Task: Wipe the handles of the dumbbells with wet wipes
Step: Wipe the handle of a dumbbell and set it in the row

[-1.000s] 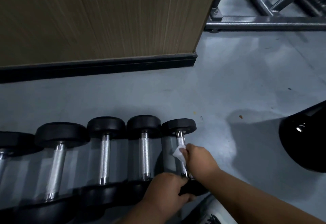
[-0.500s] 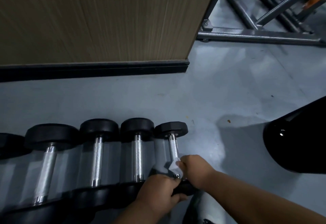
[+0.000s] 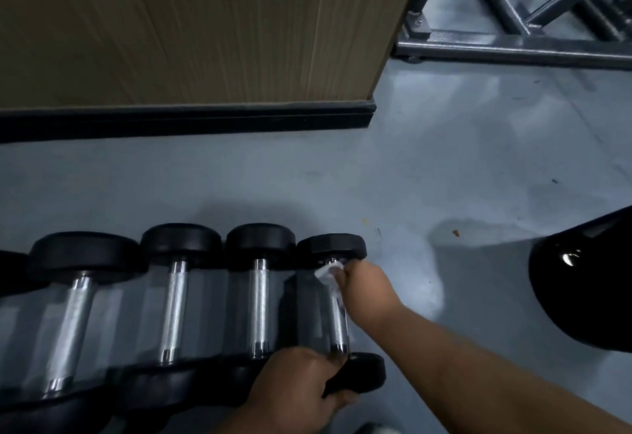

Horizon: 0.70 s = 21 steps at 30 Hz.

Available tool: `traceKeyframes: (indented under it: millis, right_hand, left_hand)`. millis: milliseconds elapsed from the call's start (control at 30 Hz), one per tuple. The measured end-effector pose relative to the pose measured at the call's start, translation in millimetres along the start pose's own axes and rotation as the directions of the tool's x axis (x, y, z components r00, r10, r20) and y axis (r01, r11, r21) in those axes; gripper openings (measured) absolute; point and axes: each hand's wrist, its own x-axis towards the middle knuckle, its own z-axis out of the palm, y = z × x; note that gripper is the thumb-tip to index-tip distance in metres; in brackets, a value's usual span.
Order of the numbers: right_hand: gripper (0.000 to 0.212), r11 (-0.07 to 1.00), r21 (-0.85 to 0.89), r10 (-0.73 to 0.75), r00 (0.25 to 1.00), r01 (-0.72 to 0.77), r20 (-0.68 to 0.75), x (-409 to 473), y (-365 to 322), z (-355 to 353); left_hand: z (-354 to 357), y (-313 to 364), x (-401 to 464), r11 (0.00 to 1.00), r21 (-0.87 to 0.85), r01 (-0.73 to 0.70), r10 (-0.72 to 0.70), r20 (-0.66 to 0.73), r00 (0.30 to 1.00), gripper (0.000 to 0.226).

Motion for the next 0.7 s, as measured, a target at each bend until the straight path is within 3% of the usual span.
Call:
traceKeyframes:
  millis: [167,267,367,467,567,633,700]
  right_hand:
    - [0.048,0.995,0.062,0.07,0.98,-0.082,0.184,-39.8,15.3,16.8]
    - [0.049,0.997,0.024,0.063,0.986,-0.067,0.153,-10.7,6.8,-4.6]
    - [0.038,0.995,-0.094,-0.028,0.987,0.044,0.158,12.2,-1.2,-23.7]
    - [0.027,0.876,-0.393,-0.137,0.927,0.278,0.351,-3.5,-0.4,-23.1]
    - [0.034,0.824,-0.372,-0.209,0.839,0.428,0.502,-14.6,1.7,-27.2]
    - [0.029,0.899,-0.296,-0.204,0.907,0.323,0.369,-8.0,-2.7,-31.3]
    - [0.038,0.943,-0.234,-0.19,0.961,0.236,0.2,-1.2,-2.1,-25.4]
  left_hand:
    - [1.4,0.6,0.0,1.0,-0.006,0.01,-0.01,0.008,1.0,0.073]
    - [0.9,0.0,3.4,1.0,-0.002,0.025,-0.024,0.057,0.998,0.071]
    - [2.4,0.0,8.7,0.998,0.059,-0.005,0.0,0.08,0.997,0.069]
    - [6.9,-0.7,9.4,0.999,0.046,0.002,-0.006,0.093,0.996,0.074]
    - [9.8,-1.5,9.5,0.997,0.066,-0.027,0.021,0.098,0.995,0.075]
    - [7.4,-1.2,10.9,0.997,0.072,-0.028,0.023,0.065,0.998,0.068]
    - [6.2,-0.5,9.7,0.998,0.06,-0.017,0.015,0.034,0.999,0.062]
